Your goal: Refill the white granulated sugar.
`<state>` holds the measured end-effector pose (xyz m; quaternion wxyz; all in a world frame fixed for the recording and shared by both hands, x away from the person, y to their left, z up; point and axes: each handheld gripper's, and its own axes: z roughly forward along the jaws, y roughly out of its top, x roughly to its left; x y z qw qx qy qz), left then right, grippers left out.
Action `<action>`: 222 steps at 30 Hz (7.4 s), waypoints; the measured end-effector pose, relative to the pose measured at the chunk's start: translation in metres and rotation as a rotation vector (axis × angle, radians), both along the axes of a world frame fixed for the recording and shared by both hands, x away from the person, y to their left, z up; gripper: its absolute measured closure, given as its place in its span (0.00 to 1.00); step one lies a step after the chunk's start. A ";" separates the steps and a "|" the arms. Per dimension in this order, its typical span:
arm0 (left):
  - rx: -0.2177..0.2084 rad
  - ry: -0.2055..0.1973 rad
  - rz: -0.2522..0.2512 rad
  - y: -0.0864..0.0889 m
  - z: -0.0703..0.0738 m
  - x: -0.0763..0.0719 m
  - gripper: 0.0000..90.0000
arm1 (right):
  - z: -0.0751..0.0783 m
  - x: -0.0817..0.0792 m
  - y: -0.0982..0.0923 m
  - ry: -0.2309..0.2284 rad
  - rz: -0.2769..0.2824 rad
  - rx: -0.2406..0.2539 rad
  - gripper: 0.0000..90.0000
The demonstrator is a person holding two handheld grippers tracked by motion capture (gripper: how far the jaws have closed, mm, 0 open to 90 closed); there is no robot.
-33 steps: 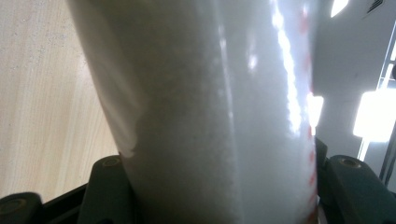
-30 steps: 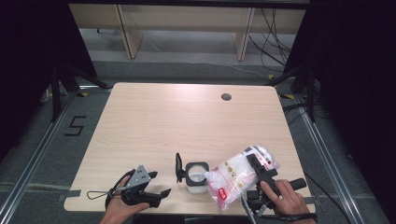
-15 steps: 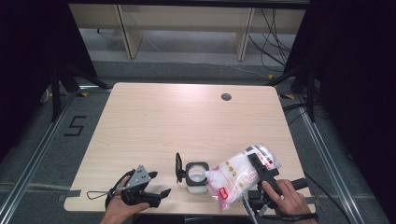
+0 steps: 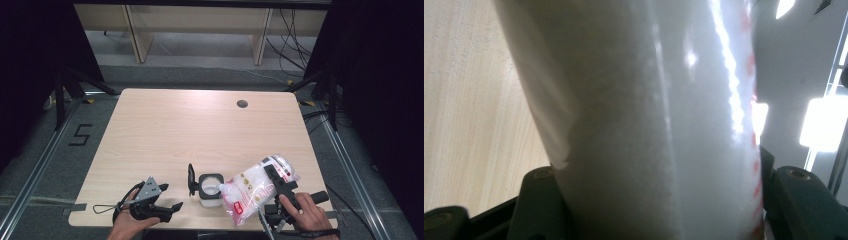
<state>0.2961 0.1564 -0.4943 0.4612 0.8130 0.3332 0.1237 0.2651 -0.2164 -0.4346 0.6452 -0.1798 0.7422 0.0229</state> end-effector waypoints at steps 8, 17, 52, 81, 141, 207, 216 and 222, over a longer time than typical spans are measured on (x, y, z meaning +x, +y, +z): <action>0.014 -0.002 -0.007 0.001 0.000 0.001 0.22 | -0.001 0.000 0.001 0.017 -0.020 -0.011 0.48; 0.005 -0.001 -0.004 0.000 0.000 0.000 0.22 | 0.000 -0.001 0.001 0.021 -0.018 -0.018 0.48; 0.004 0.000 0.000 0.000 0.000 0.000 0.22 | -0.002 0.000 0.000 0.020 -0.010 0.001 0.48; -0.003 0.010 0.003 0.000 0.000 0.000 0.22 | -0.001 -0.002 0.002 0.014 -0.014 -0.007 0.48; 0.023 0.000 -0.006 0.001 0.000 0.000 0.22 | -0.002 -0.002 0.000 0.013 -0.006 0.039 0.48; 0.014 0.011 0.003 0.001 0.000 0.000 0.22 | -0.001 -0.003 0.001 0.024 -0.030 0.025 0.48; -0.003 0.008 0.009 0.000 0.000 0.000 0.22 | 0.002 -0.003 0.003 0.006 -0.012 -0.013 0.48; 0.010 0.011 0.005 0.001 0.000 0.000 0.22 | 0.003 -0.003 0.003 0.004 -0.002 -0.012 0.48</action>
